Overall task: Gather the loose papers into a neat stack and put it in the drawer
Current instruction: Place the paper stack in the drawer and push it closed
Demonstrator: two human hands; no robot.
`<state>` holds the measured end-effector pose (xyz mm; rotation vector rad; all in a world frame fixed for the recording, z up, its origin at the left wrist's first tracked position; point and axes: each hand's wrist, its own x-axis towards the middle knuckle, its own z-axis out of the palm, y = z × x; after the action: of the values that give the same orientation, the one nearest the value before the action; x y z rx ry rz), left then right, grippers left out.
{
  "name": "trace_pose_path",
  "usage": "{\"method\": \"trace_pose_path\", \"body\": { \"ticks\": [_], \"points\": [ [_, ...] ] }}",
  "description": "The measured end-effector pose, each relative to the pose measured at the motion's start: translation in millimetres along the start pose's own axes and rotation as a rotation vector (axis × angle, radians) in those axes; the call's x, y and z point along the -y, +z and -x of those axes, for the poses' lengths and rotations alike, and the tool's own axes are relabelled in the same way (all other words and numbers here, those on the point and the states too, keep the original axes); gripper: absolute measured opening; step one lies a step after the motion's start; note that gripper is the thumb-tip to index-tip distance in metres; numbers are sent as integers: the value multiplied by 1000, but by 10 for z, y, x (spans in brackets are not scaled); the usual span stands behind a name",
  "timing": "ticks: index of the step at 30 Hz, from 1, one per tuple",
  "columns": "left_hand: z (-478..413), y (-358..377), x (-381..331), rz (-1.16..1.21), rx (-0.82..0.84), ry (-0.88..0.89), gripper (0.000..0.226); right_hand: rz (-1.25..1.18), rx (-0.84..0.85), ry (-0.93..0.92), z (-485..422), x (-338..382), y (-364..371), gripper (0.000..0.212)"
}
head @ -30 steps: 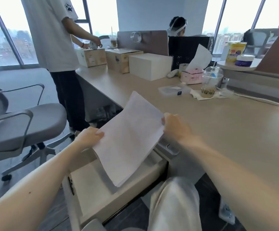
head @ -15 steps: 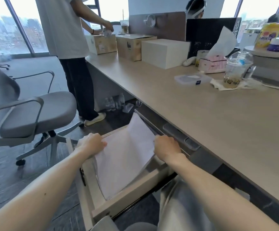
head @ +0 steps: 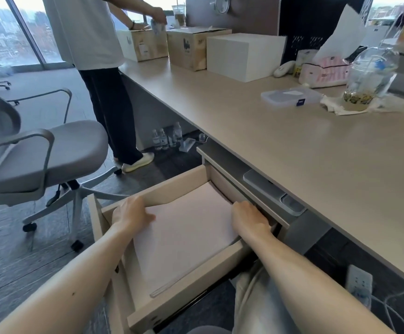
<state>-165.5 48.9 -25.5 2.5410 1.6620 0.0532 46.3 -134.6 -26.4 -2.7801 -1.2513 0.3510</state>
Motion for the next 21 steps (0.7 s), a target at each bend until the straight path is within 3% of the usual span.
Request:
{"method": "trace_pose_path", "body": {
  "ticks": [6, 10, 13, 18, 21],
  "points": [
    [-30, 85, 34, -157, 106, -3, 49, 35, -83, 9, 17, 8, 39, 32],
    [70, 55, -48, -311, 29, 87, 46, 38, -153, -27, 52, 16, 40, 33],
    [133, 10, -65, -368, 1, 147, 56, 15, -114, -63, 59, 16, 27, 36],
    [241, -43, 44, -280, 361, -63, 54, 71, -2, -97, 132, 41, -42, 27],
    [232, -43, 48, 9, 536, -188, 48, 50, 38, -88, 149, 46, -64, 23]
  ]
}}
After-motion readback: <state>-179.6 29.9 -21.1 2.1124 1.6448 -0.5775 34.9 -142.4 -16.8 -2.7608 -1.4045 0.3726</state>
